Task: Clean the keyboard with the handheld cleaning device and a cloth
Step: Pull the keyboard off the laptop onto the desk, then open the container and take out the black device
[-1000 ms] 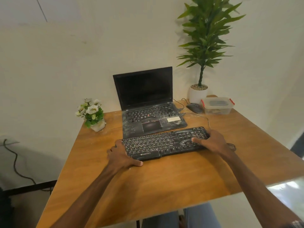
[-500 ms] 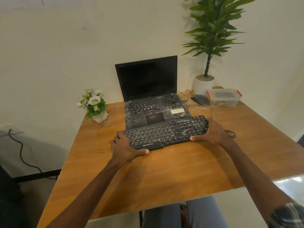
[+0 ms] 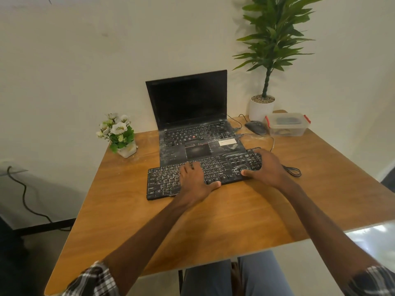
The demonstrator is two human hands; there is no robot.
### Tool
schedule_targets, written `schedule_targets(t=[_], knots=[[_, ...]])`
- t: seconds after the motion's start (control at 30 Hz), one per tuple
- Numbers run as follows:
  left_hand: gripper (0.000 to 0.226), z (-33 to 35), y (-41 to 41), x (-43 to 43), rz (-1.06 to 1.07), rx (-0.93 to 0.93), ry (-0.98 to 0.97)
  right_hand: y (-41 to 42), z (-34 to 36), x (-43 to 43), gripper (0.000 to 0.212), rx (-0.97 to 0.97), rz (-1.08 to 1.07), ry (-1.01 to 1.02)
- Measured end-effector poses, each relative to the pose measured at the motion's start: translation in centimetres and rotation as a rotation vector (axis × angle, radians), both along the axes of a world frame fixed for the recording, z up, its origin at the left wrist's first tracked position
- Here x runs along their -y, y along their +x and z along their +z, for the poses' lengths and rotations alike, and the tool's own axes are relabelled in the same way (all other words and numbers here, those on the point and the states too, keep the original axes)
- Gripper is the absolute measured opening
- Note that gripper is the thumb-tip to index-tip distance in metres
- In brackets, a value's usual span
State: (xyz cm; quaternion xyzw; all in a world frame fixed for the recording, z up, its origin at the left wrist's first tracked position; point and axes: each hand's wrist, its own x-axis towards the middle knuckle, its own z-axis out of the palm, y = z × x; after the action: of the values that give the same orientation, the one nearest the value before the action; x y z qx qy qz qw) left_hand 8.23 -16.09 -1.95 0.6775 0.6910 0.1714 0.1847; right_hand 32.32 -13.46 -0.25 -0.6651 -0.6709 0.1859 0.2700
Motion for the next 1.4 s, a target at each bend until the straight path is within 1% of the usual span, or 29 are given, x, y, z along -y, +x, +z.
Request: schedule_targets(t=[0.1,0.2,0.3,0.4,0.47,0.57,0.63,0.7,0.77,0.83,0.97,1.03,1.13,1.17,1.2,1.23,1.3,1.33,1.4], knots=[[0.066,0.3,2.5,-1.2,-0.094,0.041,0.081,0.4,-0.1,-0.8,0.069,-0.027,-0.006,0.036],[0.046,1.1,4.7,-3.1,-0.179,0.060,0.126,1.9,0.2,-2.2,0.046,-0.100,-0.085,0.130],[0.034,2.2,7.1,-5.8,-0.246,0.062,0.162,4.9,0.6,-4.6,0.038,-0.174,-0.245,0.208],[0.025,3.4,10.1,-9.1,-0.303,0.079,0.143,8.8,1.2,-7.6,0.044,-0.203,-0.410,0.325],[0.029,4.0,12.4,-11.8,-0.310,0.119,0.110,11.5,1.5,-9.8,0.054,-0.235,-0.502,0.355],[0.043,4.9,15.9,-15.4,-0.314,0.240,0.050,14.7,1.5,-13.0,0.075,-0.277,-0.566,0.233],[0.046,4.9,18.2,-17.9,-0.311,0.322,0.008,16.2,1.2,-14.9,0.081,-0.330,-0.538,0.137],[0.044,4.8,20.3,-20.0,-0.296,0.382,-0.024,17.2,0.7,-16.3,0.079,-0.374,-0.497,0.097],[0.043,4.4,22.0,-21.3,-0.253,0.400,-0.040,18.0,0.0,-17.2,0.074,-0.405,-0.472,0.073],[0.041,4.1,23.4,-22.3,-0.234,0.453,-0.061,18.5,-0.7,-17.8,0.069,-0.417,-0.467,0.083],[0.031,3.8,24.5,-22.7,-0.193,0.574,-0.087,19.6,-1.4,-17.6,0.065,-0.431,-0.468,0.132],[0.018,3.6,24.4,-22.4,-0.167,0.680,-0.101,20.5,-1.4,-16.9,0.064,-0.454,-0.474,0.131],[0.015,3.5,23.9,-20.8,-0.124,0.823,-0.131,22.0,-1.4,-14.9,0.063,-0.511,-0.463,0.137],[0.025,3.3,23.6,-20.2,-0.120,0.862,-0.139,22.3,-1.4,-14.0,0.064,-0.522,-0.456,0.131],[0.032,3.1,23.4,-19.5,-0.118,0.874,-0.159,22.6,-1.4,-13.1,0.066,-0.527,-0.445,0.121],[0.030,3.0,23.1,-18.7,-0.118,0.913,-0.184,22.8,-1.5,-12.4,0.069,-0.531,-0.433,0.110],[0.020,2.2,22.7,-17.6,-0.101,0.954,-0.239,22.7,-1.3,-10.9,0.073,-0.527,-0.410,0.091],[0.017,1.7,22.5,-17.1,-0.093,0.955,-0.255,22.5,-1.2,-10.2,0.074,-0.511,-0.403,0.078],[0.017,1.4,22.4,-15.8,-0.066,0.956,-0.267,22.0,-1.3,-9.1,0.073,-0.460,-0.400,0.042]])
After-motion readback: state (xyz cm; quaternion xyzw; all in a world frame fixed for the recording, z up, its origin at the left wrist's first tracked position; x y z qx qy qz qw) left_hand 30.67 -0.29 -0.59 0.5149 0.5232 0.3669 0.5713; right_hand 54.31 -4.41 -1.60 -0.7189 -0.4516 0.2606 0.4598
